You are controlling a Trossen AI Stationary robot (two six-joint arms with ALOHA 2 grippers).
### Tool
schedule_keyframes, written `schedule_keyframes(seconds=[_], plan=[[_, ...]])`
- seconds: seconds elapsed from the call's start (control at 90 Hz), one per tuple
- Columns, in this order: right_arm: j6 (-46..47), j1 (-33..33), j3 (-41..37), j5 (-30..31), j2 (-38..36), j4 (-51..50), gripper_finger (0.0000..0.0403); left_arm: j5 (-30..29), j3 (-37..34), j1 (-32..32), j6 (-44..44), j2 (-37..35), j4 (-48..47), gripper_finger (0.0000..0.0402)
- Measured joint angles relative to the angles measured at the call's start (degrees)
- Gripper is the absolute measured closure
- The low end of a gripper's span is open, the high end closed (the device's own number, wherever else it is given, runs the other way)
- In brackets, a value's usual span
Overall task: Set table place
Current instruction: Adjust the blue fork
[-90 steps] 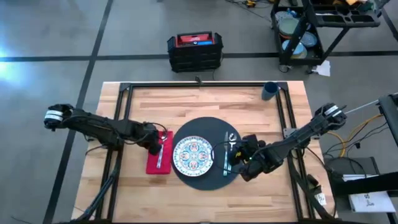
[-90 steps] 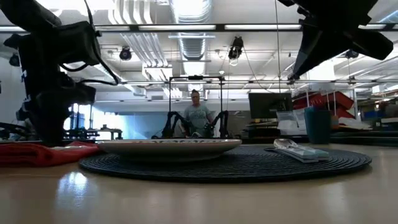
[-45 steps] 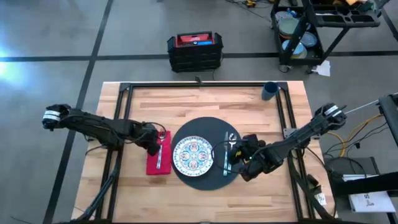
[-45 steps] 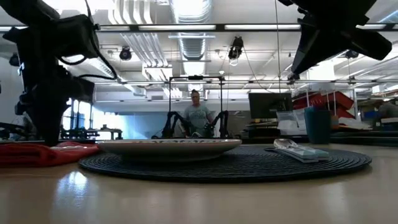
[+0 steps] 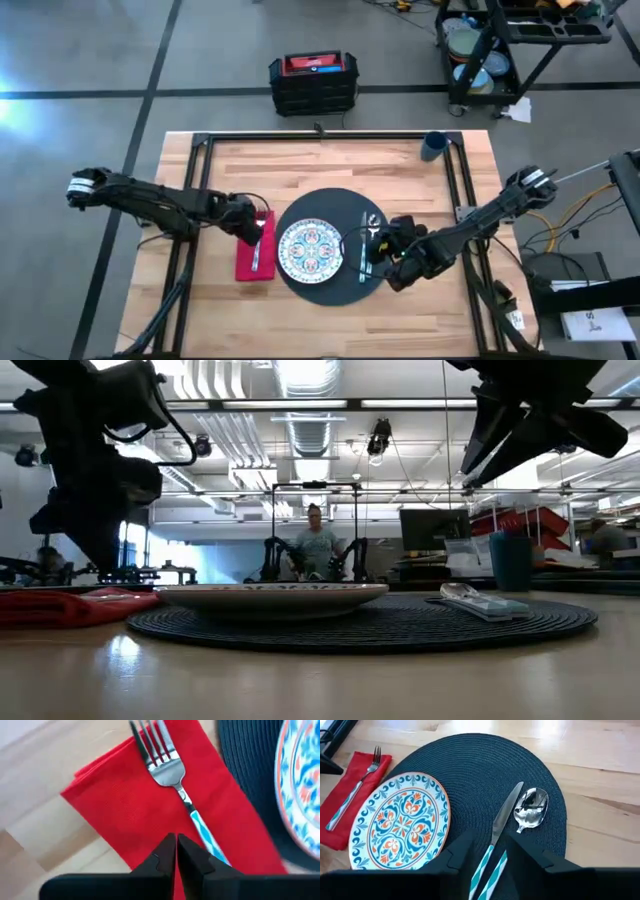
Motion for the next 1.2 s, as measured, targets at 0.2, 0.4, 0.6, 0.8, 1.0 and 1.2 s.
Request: schedule_keyframes(seconds=[0.2, 0.4, 0.6, 0.8, 1.0, 1.2], plan=[[-0.3, 0.0, -0.3, 0.0, 0.1, 0.0, 0.0270, 0.7, 0.0, -0.7, -2.5, 0.6, 2.9, 0.0355], [-0.3, 0.0, -1.0, 0.0, 0.1, 0.1, 0.0261, 0.7, 0.0, -1.8, -4.0, 3.1, 4.6, 0.0316], [1.1, 0.0, -1.8, -0.1, 0.1, 0.2, 0.0269, 0.9, 0.0, -2.2, -4.1, 5.8, 7.2, 0.0287], [1.2, 0.0, -2.0, -0.6, 0.1, 0.2, 0.0280, 1.0, 0.0, -2.5, -4.1, 8.5, 8.5, 0.0275], [1.2, 0.0, -2.0, -0.6, 0.1, 0.2, 0.0286, 1.0, 0.0, -2.6, -4.0, 11.3, 8.8, 0.0276], [1.2, 0.0, -2.0, -0.6, 0.1, 0.2, 0.0281, 1.1, 0.3, -2.6, -3.4, 14.6, 10.0, 0.0273]])
